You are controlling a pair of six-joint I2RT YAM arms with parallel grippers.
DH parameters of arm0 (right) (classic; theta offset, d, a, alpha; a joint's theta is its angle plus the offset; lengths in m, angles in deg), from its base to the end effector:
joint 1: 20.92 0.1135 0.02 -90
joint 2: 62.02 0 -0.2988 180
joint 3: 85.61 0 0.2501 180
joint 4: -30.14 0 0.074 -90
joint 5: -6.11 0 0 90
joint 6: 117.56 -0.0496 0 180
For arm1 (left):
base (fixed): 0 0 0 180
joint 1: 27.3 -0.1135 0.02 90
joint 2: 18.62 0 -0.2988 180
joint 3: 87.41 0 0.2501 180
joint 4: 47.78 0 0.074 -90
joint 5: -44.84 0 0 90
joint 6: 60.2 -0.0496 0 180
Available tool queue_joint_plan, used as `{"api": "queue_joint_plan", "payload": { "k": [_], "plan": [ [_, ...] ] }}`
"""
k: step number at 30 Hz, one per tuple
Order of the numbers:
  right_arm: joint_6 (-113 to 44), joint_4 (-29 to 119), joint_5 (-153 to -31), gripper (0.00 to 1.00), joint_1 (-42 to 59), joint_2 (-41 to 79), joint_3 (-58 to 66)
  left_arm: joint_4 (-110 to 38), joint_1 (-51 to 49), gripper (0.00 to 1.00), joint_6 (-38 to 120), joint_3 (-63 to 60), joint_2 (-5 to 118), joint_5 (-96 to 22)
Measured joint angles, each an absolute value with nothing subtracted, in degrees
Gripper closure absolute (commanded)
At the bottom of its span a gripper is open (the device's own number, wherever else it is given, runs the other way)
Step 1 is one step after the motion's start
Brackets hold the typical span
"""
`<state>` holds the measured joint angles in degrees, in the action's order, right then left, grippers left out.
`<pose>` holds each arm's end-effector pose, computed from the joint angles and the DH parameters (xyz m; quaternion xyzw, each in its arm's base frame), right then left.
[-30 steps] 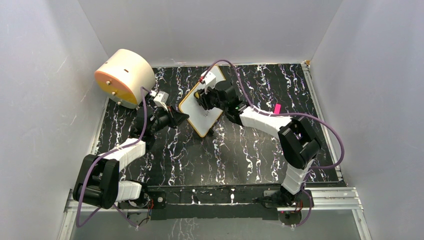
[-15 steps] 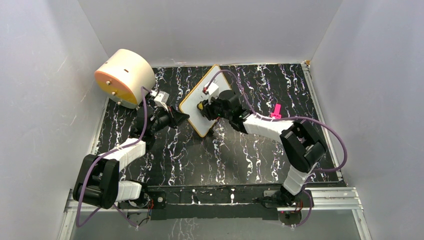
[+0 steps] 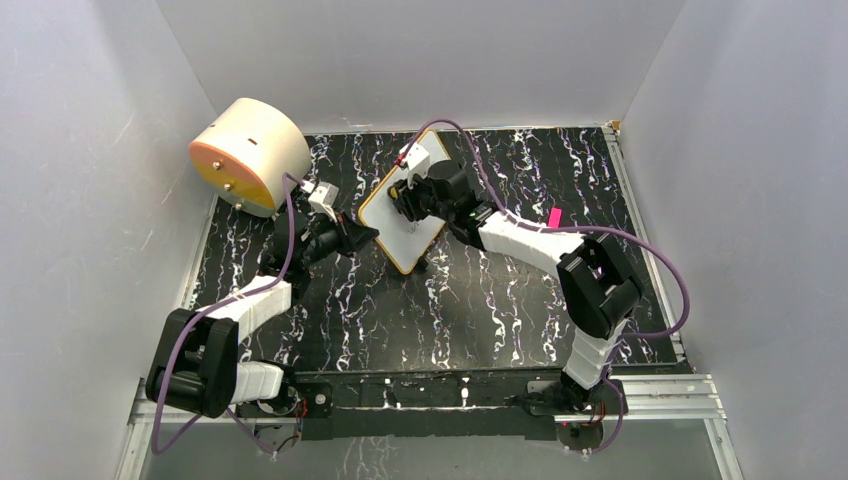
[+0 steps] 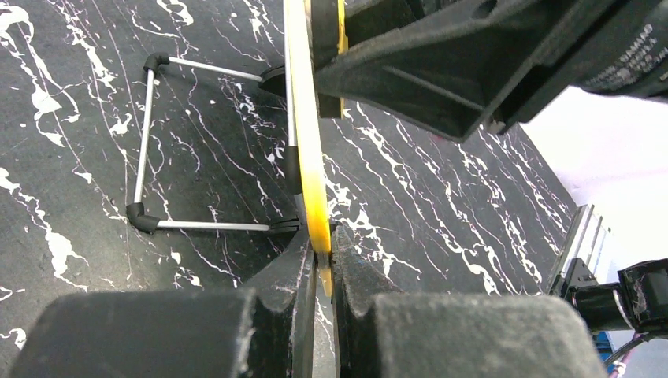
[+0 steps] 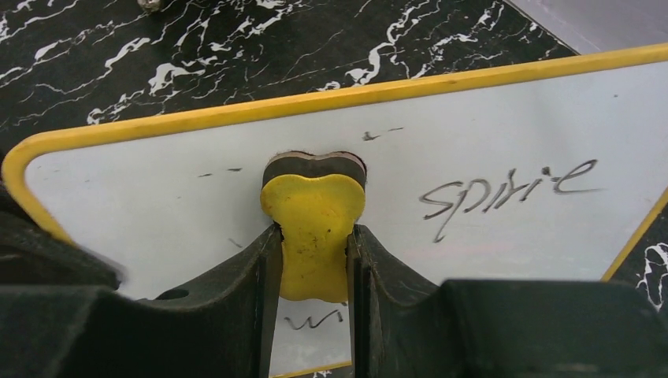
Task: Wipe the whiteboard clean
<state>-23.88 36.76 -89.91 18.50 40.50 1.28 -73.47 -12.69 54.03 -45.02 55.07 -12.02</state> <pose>0.3364 0.2833 0.2911 -0.3318 0.7604 0.2123 0.5164 0.2494 -0.0930 0.2590 0.1313 0.7237 -0.4133 0.5369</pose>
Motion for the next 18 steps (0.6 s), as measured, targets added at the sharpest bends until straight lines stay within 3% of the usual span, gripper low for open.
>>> {"api": "queue_joint_plan", "payload": {
  "k": [10,18],
  "plan": [
    [-23.4,34.4,-91.3,0.8,18.9,38.9,-5.1,-73.1,-12.8,1.0,54.3,-45.0,55.1,-12.4],
    [-24.9,38.0,-94.8,0.8,14.6,41.1,-0.9,-72.8,-12.8,1.0,54.1,-44.6,55.2,-12.0]
  ]
}}
